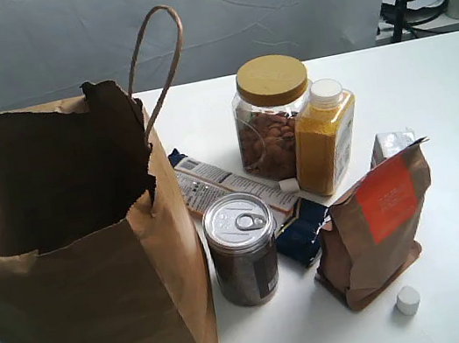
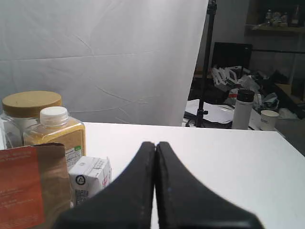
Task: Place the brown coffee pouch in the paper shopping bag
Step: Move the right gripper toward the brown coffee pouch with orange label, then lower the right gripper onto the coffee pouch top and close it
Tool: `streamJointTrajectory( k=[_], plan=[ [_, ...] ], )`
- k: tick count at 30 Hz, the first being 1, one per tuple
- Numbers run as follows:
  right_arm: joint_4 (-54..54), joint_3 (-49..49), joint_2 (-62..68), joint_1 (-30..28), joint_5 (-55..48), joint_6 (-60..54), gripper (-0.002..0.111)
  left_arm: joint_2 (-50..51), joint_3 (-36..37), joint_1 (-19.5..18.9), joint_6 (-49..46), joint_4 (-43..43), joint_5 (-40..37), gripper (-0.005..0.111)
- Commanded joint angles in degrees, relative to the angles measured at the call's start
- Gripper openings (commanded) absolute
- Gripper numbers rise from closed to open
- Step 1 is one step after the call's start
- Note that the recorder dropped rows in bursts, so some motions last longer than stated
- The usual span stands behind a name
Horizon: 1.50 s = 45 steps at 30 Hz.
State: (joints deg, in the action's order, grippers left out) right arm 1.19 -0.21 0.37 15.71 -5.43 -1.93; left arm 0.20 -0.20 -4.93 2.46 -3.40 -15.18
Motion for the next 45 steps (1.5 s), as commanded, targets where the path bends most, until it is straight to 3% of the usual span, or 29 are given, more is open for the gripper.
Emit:
streamJointTrajectory(
  k=[1,8,12,15,18,21,24,26,32,36,42,45],
  plan=[
    [-0.3,0.2,-0.4,-0.5,1.2,-0.2,0.000,-0.2,0.2,-0.2,0.1,-0.3,0.2,0.000],
    [-5.4,0.2,-0.4,-0.5,2.2,1.9,0.000,-0.2,0.2,-0.2,0.1,-0.3,0.2,0.000],
    [-12.0,0.2,-0.4,-0.1,10.2,3.7,0.000,-0.2,0.2,-0.2,0.1,-0.3,0.2,0.000],
    [-12.0,-6.2,0.1,3.0,9.2,8.4,0.000,-0.2,0.2,-0.2,0.1,-0.3,0.2,0.000],
    [-11.3,-14.9,5.7,5.9,0.0,7.9,0.000,-0.2,0.2,-0.2,0.1,-0.3,0.2,0.000],
    [-11.3,-28.6,18.2,8.3,-16.2,6.2,0.000,-0.2,0.2,-0.2,0.1,-0.3,0.2,0.000],
    [-15.1,-40.2,30.3,10.0,-31.5,-7.4,0.000,-0.2,0.2,-0.2,0.1,-0.3,0.2,0.000],
    [-19.0,-48.8,39.0,11.1,-44.9,-23.0,0.000,-0.2,0.2,-0.2,0.1,-0.3,0.2,0.000],
    [-20.1,-65.6,55.6,12.4,-64.5,-39.9,0.000,-0.2,0.2,-0.2,0.1,-0.3,0.2,0.000],
    [-20.7,-72.0,63.7,15.5,-64.5,-48.3,0.018,-0.2,0.2,-0.2,0.1,-0.3,0.2,0.000],
    [-10.5,-73.9,73.0,22.0,-64.5,-51.2,0.067,-0.2,0.2,-0.2,0.1,-0.3,0.2,0.000],
    [-4.5,-73.9,77.6,25.1,-64.5,-49.0,0.073,-0.2,0.2,-0.2,0.1,-0.3,0.2,0.000]
  ],
)
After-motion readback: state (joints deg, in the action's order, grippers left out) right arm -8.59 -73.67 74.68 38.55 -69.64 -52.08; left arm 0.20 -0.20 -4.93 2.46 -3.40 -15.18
